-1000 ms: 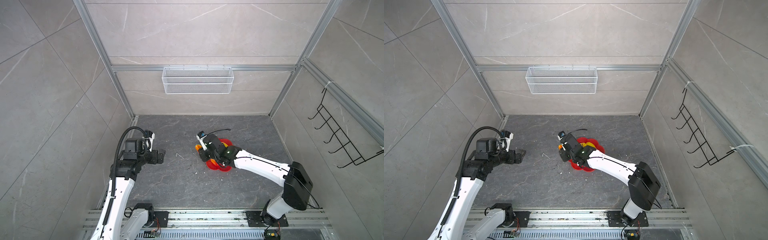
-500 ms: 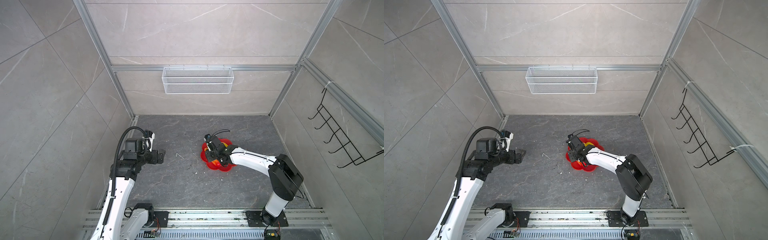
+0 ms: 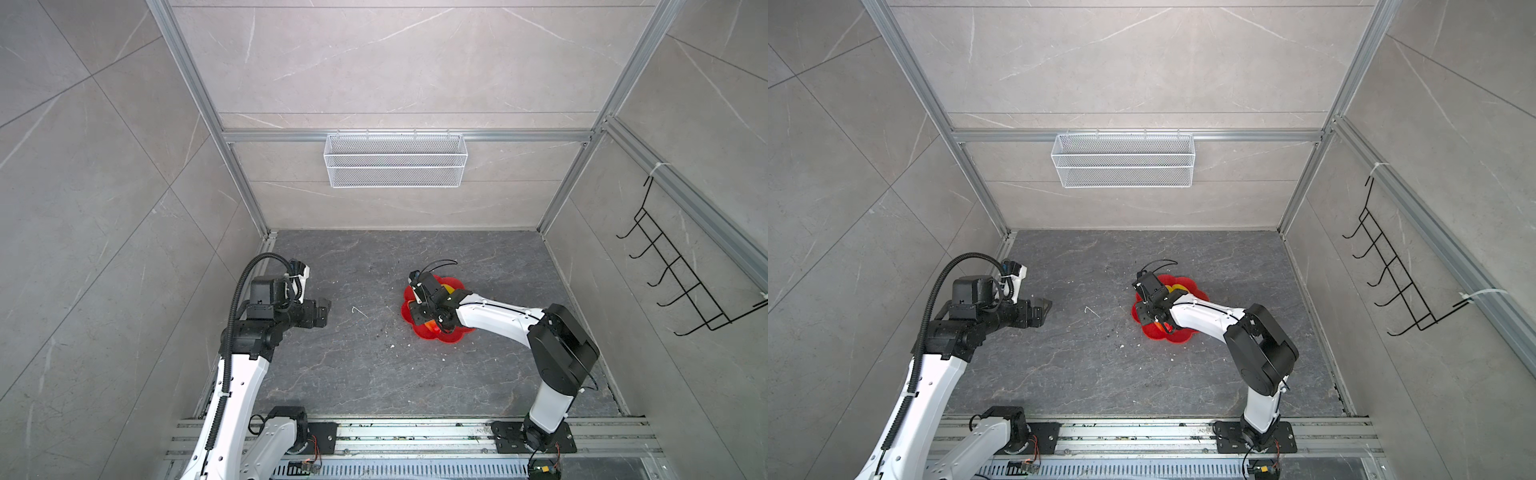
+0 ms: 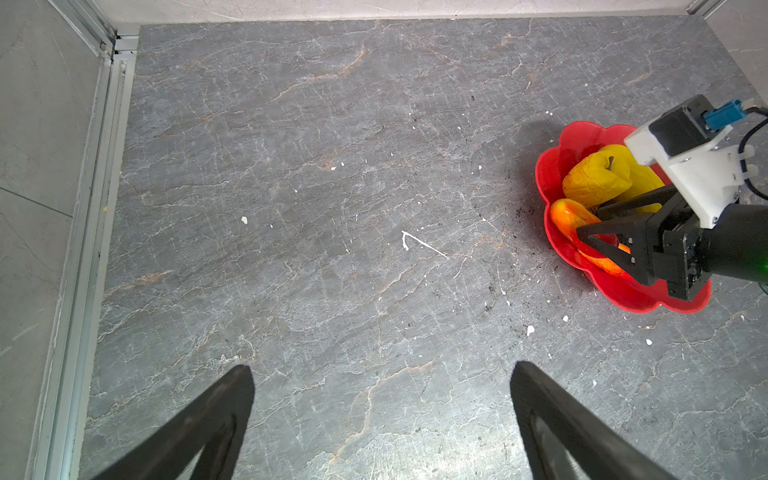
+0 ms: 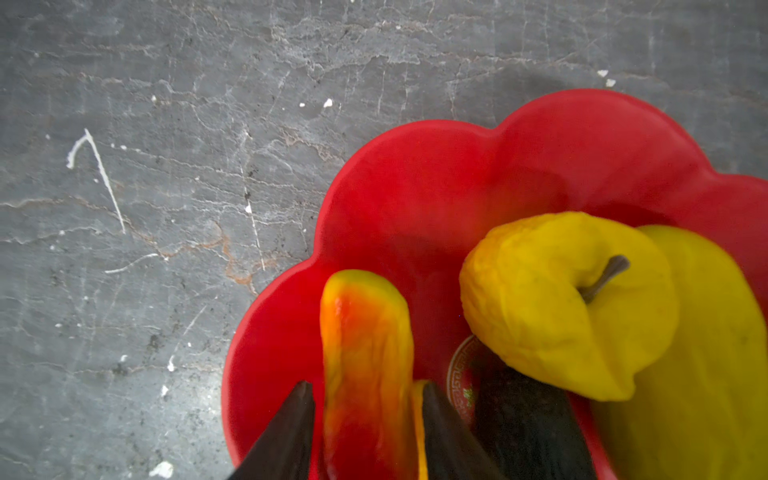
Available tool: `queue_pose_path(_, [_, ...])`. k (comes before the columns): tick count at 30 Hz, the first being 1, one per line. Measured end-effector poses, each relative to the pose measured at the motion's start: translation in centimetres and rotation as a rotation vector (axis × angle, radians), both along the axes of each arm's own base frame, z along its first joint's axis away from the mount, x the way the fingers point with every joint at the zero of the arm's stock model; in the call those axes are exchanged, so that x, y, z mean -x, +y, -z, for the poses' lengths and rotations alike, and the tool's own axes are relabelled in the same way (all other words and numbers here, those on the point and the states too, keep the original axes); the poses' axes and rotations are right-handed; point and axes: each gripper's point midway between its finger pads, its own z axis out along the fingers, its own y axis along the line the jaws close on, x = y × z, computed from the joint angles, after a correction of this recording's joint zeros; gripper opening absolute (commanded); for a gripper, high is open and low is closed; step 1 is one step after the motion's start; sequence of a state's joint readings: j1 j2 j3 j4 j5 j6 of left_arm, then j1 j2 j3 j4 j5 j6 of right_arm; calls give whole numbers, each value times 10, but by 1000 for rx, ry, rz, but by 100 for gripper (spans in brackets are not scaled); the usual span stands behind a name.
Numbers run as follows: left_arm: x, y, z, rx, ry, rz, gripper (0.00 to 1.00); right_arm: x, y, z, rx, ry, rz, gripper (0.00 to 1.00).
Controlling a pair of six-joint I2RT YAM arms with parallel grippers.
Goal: Place and organize the fake fruits in the fruit bowl
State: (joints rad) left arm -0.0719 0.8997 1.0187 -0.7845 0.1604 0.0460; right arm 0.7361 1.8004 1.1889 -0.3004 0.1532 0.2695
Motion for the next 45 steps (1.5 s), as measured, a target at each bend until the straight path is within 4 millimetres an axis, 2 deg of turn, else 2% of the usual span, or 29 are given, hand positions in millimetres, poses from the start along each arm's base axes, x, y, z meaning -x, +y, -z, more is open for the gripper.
queue_pose_path(2, [0, 0, 0, 0, 0, 0, 100, -2, 0, -7, -2, -13, -3, 84])
queue_pose_path(4, [0, 0, 0, 0, 0, 0, 100, -1, -3, -22, 2, -42, -12, 100])
queue_pose_path(6, [0, 0, 0, 1, 0, 1, 100, -1, -10, -50, -1, -99, -22, 100])
queue_pose_path(9, [-1, 0, 1, -4, 3, 3, 100, -6, -33, -118, -56, -244, -4, 100])
queue_pose_path(11, [-4, 1, 1, -11, 4, -1, 100, -9, -68, -172, -120, -368, 57, 100])
queue_pose_path(12, [-7, 3, -1, -19, -3, -11, 100, -11, -90, -192, -149, -420, 98, 100])
queue_pose_path(14, [-14, 7, -7, -24, -35, -38, 100, -12, -141, -222, -197, -517, 200, 100])
queue_pose_path(15, [-17, 9, -11, -23, -57, -57, 100, -11, -167, -228, -217, -559, 255, 100])
queue_pose_path(17, [-26, 14, -23, -21, -121, -98, 100, -7, -212, -222, -243, -592, 356, 100])
queue_pose_path(19, [-33, 22, -32, -18, -213, -154, 100, -5, -242, -204, -262, -586, 438, 100])
queue_pose_path(22, [-39, 37, -17, -35, -312, -241, 100, -5, -270, -160, -255, -531, 534, 100])
queue_pose_path(24, [-44, 46, 7, -61, -338, -290, 100, 1, -278, -125, -232, -486, 575, 100])
queue_pose_path(26, [-51, 53, 40, -89, -325, -326, 100, 4, -283, -99, -207, -468, 607, 100])
queue_pose_path(29, [-59, 60, 91, -128, -263, -355, 100, 5, -297, -67, -148, -470, 668, 100])
queue_pose_path(31, [-62, 62, 113, -145, -240, -366, 100, 4, -305, -50, -110, -476, 700, 100])
queue_pose_path(33, [-69, 64, 124, -153, -247, -375, 100, 4, -312, -34, -71, -483, 723, 100])
queue_pose_path(37, [-85, 66, 126, -174, -295, -381, 100, -2, -319, -13, -23, -487, 736, 100])
queue_pose_path(40, [-95, 67, 130, -181, -322, -380, 100, -13, -318, -9, -13, -500, 725, 100])
queue_pose_path(45, [-108, 69, 158, -195, -302, -379, 100, -26, -309, -8, -9, -534, 680, 100])
